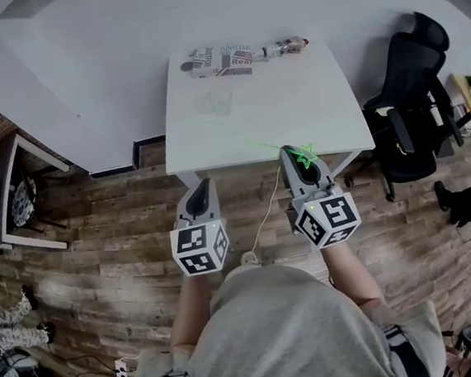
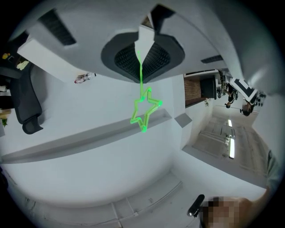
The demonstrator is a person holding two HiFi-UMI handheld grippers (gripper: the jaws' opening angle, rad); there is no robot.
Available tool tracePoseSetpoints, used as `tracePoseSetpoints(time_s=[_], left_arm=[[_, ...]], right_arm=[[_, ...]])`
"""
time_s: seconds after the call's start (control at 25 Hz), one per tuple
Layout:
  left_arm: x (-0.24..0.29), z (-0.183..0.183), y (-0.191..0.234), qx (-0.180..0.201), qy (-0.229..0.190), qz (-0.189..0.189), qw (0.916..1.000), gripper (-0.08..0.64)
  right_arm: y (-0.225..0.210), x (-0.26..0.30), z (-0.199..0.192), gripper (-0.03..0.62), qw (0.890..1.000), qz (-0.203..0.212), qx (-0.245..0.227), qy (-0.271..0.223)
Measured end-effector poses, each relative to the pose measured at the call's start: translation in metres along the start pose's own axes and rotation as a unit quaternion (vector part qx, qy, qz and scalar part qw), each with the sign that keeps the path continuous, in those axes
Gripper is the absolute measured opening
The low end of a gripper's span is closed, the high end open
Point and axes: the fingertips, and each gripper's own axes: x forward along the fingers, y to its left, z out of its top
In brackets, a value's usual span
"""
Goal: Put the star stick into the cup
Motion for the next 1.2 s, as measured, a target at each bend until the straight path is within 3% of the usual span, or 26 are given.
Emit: tracePoseSetpoints(time_s=[0.56,1.2], left_arm=[[0.066,0.002,0.049,-0.004,0.022,-0.01,0.9997,0.017],[0.143,-0.015,0.081,-0.028,0.049,0.025,0.9981,0.017]], right_arm=[[-0.027,0.096,-0.009,0.011,1.0,-0.017,-0.005,0.012],[-0.077,0.218,-0.043,0.011,0.999,0.008,0.004,0.046]])
